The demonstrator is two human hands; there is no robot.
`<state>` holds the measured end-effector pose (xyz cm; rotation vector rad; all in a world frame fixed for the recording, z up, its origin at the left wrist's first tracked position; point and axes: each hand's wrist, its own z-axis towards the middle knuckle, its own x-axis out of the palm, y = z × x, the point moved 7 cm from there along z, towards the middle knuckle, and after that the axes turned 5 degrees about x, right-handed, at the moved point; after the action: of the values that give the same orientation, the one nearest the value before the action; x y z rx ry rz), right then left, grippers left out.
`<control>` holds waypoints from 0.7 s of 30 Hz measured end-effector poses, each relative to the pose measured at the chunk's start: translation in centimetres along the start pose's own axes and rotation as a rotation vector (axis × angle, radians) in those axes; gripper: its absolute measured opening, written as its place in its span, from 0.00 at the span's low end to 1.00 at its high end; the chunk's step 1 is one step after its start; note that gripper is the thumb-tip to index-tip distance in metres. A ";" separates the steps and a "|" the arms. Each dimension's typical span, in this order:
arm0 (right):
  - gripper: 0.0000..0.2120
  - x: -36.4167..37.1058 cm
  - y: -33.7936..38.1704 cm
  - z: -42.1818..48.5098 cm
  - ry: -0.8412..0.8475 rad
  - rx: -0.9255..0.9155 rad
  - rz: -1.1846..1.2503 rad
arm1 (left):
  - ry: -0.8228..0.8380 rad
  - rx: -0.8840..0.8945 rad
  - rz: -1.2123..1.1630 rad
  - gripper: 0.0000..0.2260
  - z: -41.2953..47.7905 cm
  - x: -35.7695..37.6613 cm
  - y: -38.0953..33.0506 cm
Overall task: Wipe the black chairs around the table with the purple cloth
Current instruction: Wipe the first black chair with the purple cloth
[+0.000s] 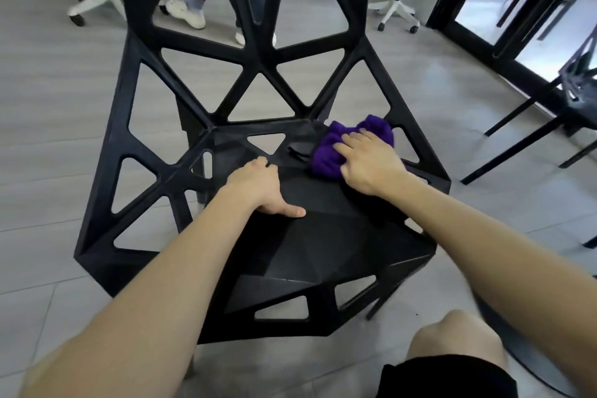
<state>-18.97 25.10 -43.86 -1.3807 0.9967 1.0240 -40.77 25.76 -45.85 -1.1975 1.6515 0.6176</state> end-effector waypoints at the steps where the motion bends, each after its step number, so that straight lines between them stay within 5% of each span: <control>1: 0.29 0.0 -1.5 -2.5 -0.060 -0.015 0.018 | 0.007 0.006 -0.005 0.63 0.0 0.0 0.1; 5: 0.30 0.3 -4.6 -8.9 -0.093 -0.005 0.061 | 0.053 0.036 0.045 0.60 -0.7 -0.3 -2.0; 13: 0.33 0.8 0.5 1.2 0.085 -0.023 -0.073 | -0.037 0.098 -0.076 0.61 -1.6 1.3 -5.9; 21: 0.30 0.6 -3.4 -8.6 -0.125 -0.020 -0.028 | -0.012 0.105 -0.029 0.60 -1.0 1.4 -6.0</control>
<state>-15.14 16.68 -43.26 -1.3260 0.8750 1.0885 -35.75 21.98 -45.88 -1.1375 1.6340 0.5128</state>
